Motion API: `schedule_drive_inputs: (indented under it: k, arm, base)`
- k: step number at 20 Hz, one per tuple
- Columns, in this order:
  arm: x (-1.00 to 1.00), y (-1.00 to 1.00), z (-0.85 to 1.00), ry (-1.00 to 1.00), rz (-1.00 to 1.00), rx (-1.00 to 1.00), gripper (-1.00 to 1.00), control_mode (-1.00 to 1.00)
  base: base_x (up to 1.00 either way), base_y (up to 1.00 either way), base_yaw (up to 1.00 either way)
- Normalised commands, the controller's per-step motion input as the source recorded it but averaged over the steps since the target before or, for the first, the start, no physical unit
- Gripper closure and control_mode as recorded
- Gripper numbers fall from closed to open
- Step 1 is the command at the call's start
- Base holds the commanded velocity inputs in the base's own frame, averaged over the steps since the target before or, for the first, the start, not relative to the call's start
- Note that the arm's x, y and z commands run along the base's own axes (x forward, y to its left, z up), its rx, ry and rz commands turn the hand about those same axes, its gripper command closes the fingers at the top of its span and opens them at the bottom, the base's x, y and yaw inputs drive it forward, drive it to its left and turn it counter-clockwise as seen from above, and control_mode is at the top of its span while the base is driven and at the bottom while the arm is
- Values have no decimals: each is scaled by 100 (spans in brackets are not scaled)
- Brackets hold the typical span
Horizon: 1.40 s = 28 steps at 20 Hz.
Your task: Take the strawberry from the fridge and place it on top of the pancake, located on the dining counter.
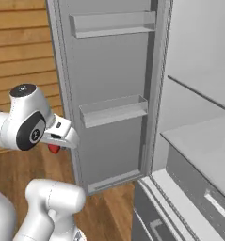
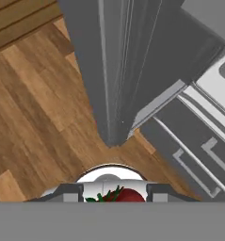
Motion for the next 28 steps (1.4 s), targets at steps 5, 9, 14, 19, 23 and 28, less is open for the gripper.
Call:
schedule_drive_inputs:
  k: [5,9,14,19,23,28]
  arm:
    - [0,0,0,0,0,0,100,100]
    - [0,0,0,0,0,0,100,100]
    - [0,0,0,0,0,0,100,100]
    - [0,0,0,0,0,0,100,100]
    - [0,0,0,0,0,0,100,100]
    - [0,0,0,0,0,0,100,100]
  base:
    - [-65,61,70]
    - [-57,68,70]
    - [-15,41,55]
    - [46,13,8]
    - [96,0,-8]
    - [100,0,-15]
